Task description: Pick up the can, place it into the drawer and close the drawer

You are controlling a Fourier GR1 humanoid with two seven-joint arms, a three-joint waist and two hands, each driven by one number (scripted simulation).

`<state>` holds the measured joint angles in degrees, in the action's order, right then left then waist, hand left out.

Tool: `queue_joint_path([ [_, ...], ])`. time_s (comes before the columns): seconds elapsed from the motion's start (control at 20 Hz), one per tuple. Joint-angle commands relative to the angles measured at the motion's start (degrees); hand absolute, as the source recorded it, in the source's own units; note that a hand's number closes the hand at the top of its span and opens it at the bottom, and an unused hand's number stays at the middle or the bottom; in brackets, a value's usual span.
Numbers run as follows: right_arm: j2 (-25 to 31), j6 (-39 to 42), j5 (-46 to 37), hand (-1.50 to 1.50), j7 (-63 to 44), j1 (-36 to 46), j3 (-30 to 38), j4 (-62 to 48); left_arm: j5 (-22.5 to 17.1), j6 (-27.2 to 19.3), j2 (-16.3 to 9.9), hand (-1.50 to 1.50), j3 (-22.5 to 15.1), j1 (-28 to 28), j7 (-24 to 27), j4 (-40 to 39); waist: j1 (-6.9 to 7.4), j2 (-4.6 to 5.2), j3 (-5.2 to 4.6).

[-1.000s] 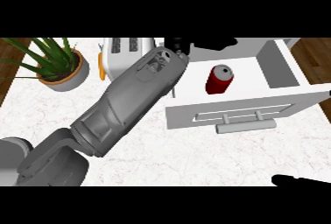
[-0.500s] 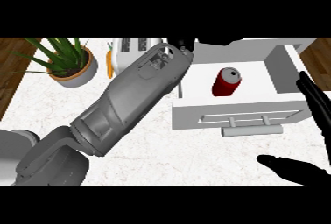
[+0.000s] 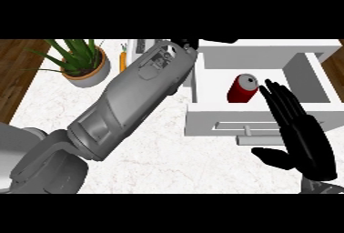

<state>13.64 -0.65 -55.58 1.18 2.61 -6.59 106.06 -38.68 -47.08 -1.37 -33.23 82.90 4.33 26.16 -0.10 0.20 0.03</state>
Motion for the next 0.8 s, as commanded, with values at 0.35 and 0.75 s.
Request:
queue_joint_path([
  [0.35, -6.5, -13.8, -6.1, -1.50, 1.9, 13.2, 2.8, -27.0, 5.1, -1.6, -6.5, -1.50, -2.1, -3.9, -9.7, 11.6, 1.81, -0.32, 0.01],
  [0.75, -4.1, -20.2, -8.0, -1.50, 5.5, 18.8, 7.7, -41.2, 5.7, 1.5, -16.9, -1.50, -2.9, -9.9, -16.1, 24.5, 3.63, -0.58, 0.01],
])
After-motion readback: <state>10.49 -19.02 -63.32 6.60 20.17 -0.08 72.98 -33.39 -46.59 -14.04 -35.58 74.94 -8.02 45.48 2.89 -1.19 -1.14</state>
